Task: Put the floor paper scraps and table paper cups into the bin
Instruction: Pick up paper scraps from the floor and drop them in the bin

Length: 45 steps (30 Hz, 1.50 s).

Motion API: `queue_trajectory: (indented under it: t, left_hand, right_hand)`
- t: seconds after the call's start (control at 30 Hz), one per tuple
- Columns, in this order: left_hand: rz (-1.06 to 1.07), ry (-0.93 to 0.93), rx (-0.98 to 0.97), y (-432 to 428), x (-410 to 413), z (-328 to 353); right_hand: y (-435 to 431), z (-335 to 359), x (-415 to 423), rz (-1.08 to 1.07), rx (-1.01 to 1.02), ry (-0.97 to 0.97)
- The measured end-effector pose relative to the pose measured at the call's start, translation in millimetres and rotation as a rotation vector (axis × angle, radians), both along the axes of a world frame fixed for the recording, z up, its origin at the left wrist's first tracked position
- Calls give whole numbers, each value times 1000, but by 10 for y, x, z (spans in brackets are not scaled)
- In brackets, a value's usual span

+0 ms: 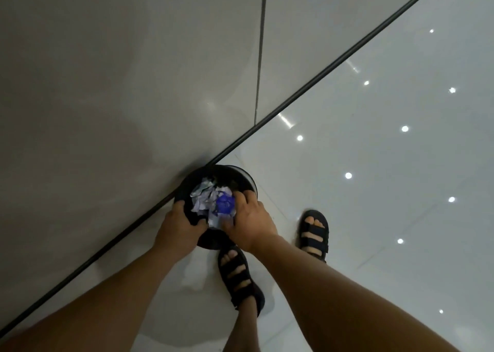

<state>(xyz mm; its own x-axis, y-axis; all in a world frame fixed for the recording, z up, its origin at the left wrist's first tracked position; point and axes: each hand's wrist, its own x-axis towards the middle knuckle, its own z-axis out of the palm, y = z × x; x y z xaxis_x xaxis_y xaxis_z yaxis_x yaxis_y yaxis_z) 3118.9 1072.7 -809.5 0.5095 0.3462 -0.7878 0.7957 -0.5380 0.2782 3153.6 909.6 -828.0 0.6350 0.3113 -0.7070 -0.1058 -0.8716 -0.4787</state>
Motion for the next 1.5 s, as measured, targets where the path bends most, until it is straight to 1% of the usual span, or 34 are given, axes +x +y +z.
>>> queue_trajectory:
  t: [0.07,0.13,0.3,0.47,0.6,0.7,0.83,0.97,1.13,1.27,1.5]
  left_hand:
    - [-25,9,-7,24,-13,71]
    - [-80,13,-13,26,4,225]
    - [-159,-62,-5,-100,291,893]
    - [-342,-160,-5,-494,653,1960]
    - [-566,-242,-16,-851,871,2911]
    - [-710,-297,-4,-1158,965,3569]
    - [-839,-343,6,-1656,1000,4185]
    - [-945,-380,32,-2304,1029,4541]
    - [-1056,-419,39,-3380,1092,4810]
    - [-1118,-459,48,-4310,1195,4928]
    - [-1249,-447,-41,-5591,1244,4943]
  right_hand:
    - [-69,45,-51,5,8,16]
    - [-150,156,-79,37,-25,38]
    - [-426,727,-5,47,-53,-13]
    - [-848,1782,258,-55,-85,-124]
    - [-1239,2792,361,-167,-102,-222]
    - [-1600,3511,316,-210,-158,-272]
    - [-2166,4146,195,-260,-215,-326]
    - [-2838,4518,73,-354,-257,-367]
    - [-3841,4725,-138,-468,-277,-377]
    - [-4664,4826,-299,-547,-302,-389]
    - [-5838,4956,-530,-710,-345,-371]
